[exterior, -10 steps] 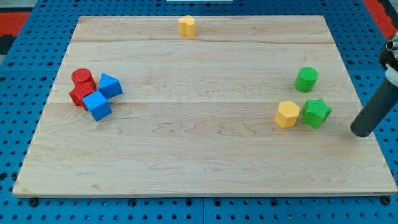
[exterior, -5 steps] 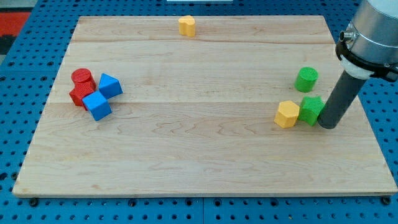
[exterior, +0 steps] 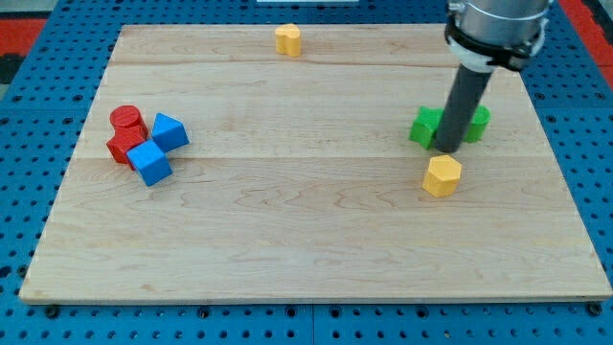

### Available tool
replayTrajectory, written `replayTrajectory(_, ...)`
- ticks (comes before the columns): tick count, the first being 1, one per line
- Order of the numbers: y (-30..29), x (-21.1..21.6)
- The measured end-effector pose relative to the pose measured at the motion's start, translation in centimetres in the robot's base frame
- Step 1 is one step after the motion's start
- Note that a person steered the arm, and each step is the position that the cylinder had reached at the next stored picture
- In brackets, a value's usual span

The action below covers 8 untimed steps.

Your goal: Keep the green star in between the green circle and the yellow heart

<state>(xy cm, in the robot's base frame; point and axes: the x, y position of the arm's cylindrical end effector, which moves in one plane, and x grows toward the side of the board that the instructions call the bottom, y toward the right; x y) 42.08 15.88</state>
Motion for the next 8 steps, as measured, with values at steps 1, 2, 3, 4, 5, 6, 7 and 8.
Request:
replayTrajectory(1, -2.4, -2.6)
replayTrajectory(2, -4.4, -5.1)
replayTrajectory(3, -5.6, -8.0)
replayTrajectory(4, -6.3, -10.9)
replayTrajectory(5, -6.9, -13.2)
replayTrajectory(6, -6.9, -13.2)
replayTrajectory(7, -3.2, -11.1)
replayTrajectory(8, 4.0, -7.8)
